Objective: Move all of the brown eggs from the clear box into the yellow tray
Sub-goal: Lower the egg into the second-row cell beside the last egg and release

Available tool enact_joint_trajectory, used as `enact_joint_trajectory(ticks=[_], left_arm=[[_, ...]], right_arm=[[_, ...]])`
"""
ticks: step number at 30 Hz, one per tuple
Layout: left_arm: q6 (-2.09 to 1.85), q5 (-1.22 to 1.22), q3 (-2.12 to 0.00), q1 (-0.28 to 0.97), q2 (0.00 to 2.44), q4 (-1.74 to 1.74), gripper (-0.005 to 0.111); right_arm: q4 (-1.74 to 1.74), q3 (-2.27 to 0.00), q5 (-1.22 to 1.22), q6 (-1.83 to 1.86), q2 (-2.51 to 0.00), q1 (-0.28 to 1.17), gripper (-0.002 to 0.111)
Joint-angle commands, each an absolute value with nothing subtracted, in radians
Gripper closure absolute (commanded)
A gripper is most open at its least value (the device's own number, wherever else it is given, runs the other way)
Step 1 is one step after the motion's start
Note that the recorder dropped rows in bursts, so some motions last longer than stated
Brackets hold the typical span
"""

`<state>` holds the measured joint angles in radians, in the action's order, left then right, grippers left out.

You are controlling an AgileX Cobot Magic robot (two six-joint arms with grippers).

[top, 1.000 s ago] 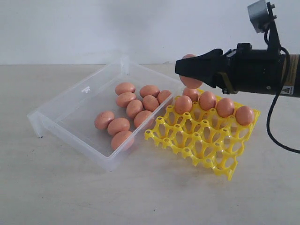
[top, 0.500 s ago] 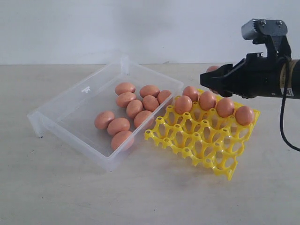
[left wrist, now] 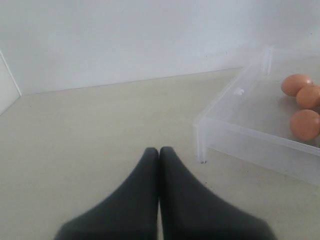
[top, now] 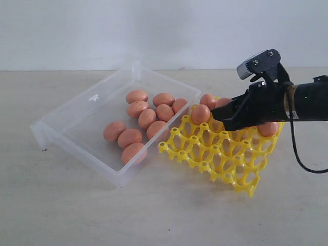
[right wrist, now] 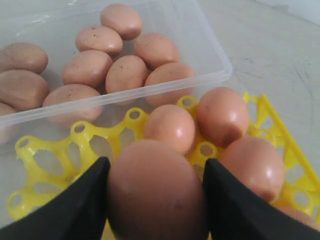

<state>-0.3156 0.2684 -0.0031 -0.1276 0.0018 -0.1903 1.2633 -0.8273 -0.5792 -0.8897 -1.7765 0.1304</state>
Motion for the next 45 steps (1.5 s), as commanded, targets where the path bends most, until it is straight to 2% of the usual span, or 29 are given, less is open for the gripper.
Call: enact_joint_trajectory(ticks=[1, 40, 45], left_arm=[[-0.306, 0.259, 0.000, -0.129, 0.000, -0.194, 0.111], [-0.306, 0.259, 0.000, -0.127, 0.000, -0.194, 0.111], [-0.306, 0.261, 0.000, -0.127, 0.000, -0.194, 0.111]], right_arm=[[1.236, -0.874, -0.626, -0.864, -1.831, 0.129, 0.109], [1.040, -0.880, -0.664, -0.716, -1.931, 0.129, 0.108], [1.040, -0.880, -0.664, -0.716, -1.931, 0.129, 0.090]])
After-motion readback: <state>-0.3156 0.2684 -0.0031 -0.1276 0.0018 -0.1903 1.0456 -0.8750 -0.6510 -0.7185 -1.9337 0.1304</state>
